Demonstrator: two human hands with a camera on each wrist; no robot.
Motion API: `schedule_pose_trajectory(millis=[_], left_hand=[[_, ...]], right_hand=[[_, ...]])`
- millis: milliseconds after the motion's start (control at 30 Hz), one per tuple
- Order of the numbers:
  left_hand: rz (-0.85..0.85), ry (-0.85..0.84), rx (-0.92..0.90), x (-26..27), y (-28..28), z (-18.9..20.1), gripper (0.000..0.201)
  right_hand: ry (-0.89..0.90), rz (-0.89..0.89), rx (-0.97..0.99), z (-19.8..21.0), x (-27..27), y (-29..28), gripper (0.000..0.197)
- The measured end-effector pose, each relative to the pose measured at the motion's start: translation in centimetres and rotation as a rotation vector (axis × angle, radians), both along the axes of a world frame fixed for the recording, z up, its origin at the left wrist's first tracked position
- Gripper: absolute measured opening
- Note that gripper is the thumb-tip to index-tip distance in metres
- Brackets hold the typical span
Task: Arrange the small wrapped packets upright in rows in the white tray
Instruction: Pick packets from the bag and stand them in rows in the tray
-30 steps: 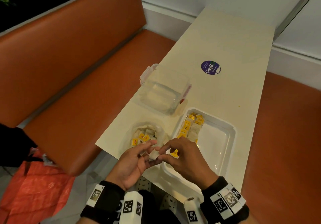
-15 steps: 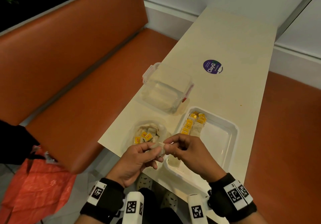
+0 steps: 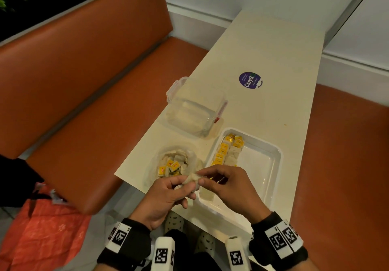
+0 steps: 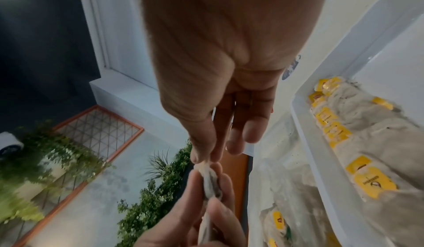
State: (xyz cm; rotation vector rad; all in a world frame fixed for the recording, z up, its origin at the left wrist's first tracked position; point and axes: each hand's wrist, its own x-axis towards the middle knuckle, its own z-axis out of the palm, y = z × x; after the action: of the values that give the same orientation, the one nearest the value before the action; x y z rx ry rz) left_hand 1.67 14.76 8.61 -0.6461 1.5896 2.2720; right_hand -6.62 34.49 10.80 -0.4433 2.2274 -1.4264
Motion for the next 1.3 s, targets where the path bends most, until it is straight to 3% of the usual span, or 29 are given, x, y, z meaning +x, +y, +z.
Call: schedule_pose_trajectory(millis=[233, 467, 533, 700, 967, 1300], left_hand=[[-0.014, -0.001, -0.037, -0.1, 0.7, -0.4, 0.023], [0.033, -0.061, -0.096, -0.5, 1.7, -1.8, 0.012], [0.011, -0.061, -0.117, -0.5, 1.9, -2.2, 0.011], [0.017, -0.117, -0.136, -0.6, 2.1, -2.9, 0.017], [0.183, -0.222, -0.088, -0.9, 0.3, -4.1, 0.022], [0.2, -0.226, -0.107, -1.1, -0.6, -4.4, 0.023]], right_hand=[[-0.09, -0.026, -0.043, -1.1, 0.1, 0.5, 0.005], [-0.358, -0.095, -0.155, -2.9, 0.5, 1.1, 0.013], [-0.342, -0.074, -0.15, -3.5, 0.7, 1.6, 0.02], [-0.285, -0.15, -0.11, -5.8, 0.3, 3.2, 0.005], [-0.197, -0.075, 0.247, -10.8, -1.1, 7.0, 0.007], [-0.192, -0.175, 0.292, -13.4, -1.3, 5.8, 0.007]])
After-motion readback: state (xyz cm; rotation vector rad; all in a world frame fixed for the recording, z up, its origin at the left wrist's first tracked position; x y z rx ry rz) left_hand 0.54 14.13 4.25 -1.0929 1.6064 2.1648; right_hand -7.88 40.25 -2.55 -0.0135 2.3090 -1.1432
